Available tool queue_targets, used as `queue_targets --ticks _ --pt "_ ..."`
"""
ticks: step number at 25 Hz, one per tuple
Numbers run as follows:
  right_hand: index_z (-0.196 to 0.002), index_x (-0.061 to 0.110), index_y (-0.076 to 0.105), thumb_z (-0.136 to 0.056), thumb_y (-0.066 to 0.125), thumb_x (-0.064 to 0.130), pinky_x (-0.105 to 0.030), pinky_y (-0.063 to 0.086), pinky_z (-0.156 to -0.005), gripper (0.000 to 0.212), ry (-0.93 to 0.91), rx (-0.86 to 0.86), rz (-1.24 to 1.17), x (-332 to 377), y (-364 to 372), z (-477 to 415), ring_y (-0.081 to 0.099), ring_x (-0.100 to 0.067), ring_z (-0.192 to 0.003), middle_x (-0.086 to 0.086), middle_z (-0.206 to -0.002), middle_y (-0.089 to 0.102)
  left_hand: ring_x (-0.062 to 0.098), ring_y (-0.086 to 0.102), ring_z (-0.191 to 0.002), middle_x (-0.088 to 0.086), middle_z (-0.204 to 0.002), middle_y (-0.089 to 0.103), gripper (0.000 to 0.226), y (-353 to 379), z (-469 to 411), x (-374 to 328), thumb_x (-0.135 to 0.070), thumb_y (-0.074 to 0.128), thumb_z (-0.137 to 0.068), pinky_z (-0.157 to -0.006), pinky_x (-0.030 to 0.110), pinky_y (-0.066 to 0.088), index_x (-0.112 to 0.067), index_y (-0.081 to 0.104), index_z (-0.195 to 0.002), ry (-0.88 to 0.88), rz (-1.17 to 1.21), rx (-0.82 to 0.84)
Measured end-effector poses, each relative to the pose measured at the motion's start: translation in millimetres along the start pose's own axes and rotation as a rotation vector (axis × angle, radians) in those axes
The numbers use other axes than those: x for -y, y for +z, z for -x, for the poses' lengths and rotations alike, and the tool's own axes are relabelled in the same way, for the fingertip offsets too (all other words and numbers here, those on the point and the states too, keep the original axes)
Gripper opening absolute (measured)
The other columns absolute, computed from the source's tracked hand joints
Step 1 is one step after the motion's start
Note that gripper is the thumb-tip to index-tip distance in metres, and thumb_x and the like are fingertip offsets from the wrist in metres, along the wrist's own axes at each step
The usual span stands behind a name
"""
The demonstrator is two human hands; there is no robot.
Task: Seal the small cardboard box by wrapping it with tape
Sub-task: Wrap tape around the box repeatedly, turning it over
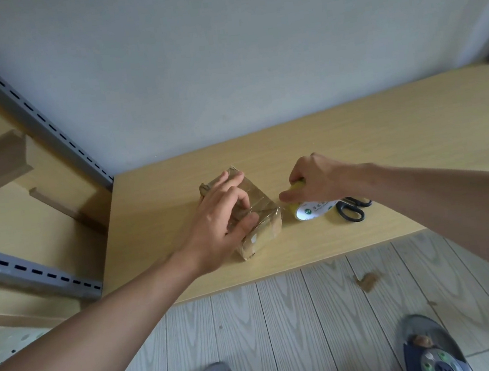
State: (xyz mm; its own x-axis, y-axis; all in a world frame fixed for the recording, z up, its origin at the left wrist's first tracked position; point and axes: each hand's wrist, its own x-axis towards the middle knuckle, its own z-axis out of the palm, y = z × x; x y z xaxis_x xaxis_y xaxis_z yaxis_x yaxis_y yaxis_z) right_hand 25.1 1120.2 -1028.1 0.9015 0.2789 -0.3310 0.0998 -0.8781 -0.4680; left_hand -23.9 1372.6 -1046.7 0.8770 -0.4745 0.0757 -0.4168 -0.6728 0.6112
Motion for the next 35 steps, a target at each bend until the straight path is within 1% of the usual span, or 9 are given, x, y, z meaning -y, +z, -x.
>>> queue_targets --ticks 6,11,16,19,21,23,25,30,35 --pt "-0.054 0.015 0.041 -0.085 0.068 0.046 -0.028 0.028 -0.053 0.051 0.003 -0.014 -0.022 1 -1 1 0.034 -0.019 -0.052 0.0 -0.057 0.038 0.001 0.027 -0.149 -0.012 -0.15 0.049 0.024 0 -10 -1 -0.04 0.071 -0.089 -0.115 0.02 0.024 -0.024 0.054 -0.086 -0.036 0.076 -0.102" --pt "-0.054 0.015 0.042 -0.084 0.068 0.045 -0.028 0.029 -0.053 0.05 -0.02 -0.02 -0.026 2 0 4 0.036 -0.019 -0.051 0.0 -0.056 0.039 0.008 0.031 -0.147 -0.014 -0.147 0.047 0.019 -1 -9 7 -0.044 0.056 -0.098 -0.118 0.042 0.031 -0.029 0.061 -0.109 0.029 0.01 -0.08" --pt "-0.053 0.015 0.04 -0.083 0.068 0.042 -0.027 0.026 -0.05 0.049 -0.02 -0.045 -0.029 -2 0 6 0.034 -0.018 -0.049 0.0 -0.054 0.037 0.018 0.018 -0.144 -0.011 -0.158 0.014 0.039 -32 -36 -14 -0.038 0.043 -0.106 -0.11 0.058 0.035 -0.056 0.046 -0.14 0.014 -0.382 0.329" --pt "-0.053 0.016 0.038 -0.082 0.069 0.042 -0.027 0.023 -0.05 0.05 -0.015 -0.048 -0.051 -3 1 6 0.031 -0.018 -0.049 0.002 -0.053 0.033 0.015 -0.006 -0.152 -0.019 -0.163 -0.003 0.039 -43 -50 -28 -0.055 0.053 -0.097 -0.117 0.064 0.023 -0.051 0.042 -0.135 -0.085 -0.381 0.523" --pt "-0.052 0.017 0.036 -0.08 0.071 0.042 -0.027 0.022 -0.049 0.051 -0.051 -0.049 -0.075 -2 1 6 0.03 -0.017 -0.049 0.003 -0.052 0.03 0.017 -0.02 -0.153 -0.015 -0.166 -0.008 0.069 -35 -50 -32 -0.069 0.068 -0.078 -0.121 0.065 0.016 -0.039 0.038 -0.132 -0.113 -0.422 0.585" --pt "-0.052 0.018 0.036 -0.08 0.072 0.042 -0.027 0.023 -0.048 0.051 -0.087 -0.043 -0.086 -1 -1 7 0.03 -0.017 -0.05 0.003 -0.052 0.03 0.026 -0.012 -0.155 -0.005 -0.162 0.01 0.07 -20 -45 -31 -0.056 0.078 -0.068 -0.122 0.058 0.021 -0.032 0.039 -0.121 -0.026 -0.467 0.49" --pt "-0.053 0.018 0.038 -0.081 0.074 0.043 -0.027 0.023 -0.048 0.052 -0.113 -0.049 -0.1 3 -7 9 0.03 -0.016 -0.05 0.002 -0.053 0.032 0.027 0.02 -0.145 -0.001 -0.139 0.036 0.061 -17 -41 -24 -0.046 0.077 -0.06 -0.116 0.048 0.031 -0.029 0.044 -0.108 0.087 -0.427 0.286" --pt "-0.051 0.016 0.04 -0.089 0.071 0.036 -0.025 0.023 -0.046 0.053 -0.264 -0.203 -0.361 25 -53 13 0.029 -0.012 -0.048 0.006 -0.048 0.031 0.015 0.042 -0.117 -0.009 -0.123 0.037 0.062 -26 -33 -15 -0.054 0.078 -0.052 -0.093 0.02 0.04 -0.033 0.047 -0.101 0.077 -0.023 -0.126" --pt "-0.05 0.018 0.032 -0.083 0.059 0.031 -0.03 0.022 -0.049 0.045 -0.295 -0.199 -0.319 26 -46 17 0.028 -0.013 -0.049 0.005 -0.051 0.028 0.032 0.042 -0.123 0.009 -0.126 0.043 0.062 -2 -11 5 -0.046 0.077 -0.056 -0.106 0.042 0.039 -0.011 0.056 -0.102 0.206 -0.177 -0.204"
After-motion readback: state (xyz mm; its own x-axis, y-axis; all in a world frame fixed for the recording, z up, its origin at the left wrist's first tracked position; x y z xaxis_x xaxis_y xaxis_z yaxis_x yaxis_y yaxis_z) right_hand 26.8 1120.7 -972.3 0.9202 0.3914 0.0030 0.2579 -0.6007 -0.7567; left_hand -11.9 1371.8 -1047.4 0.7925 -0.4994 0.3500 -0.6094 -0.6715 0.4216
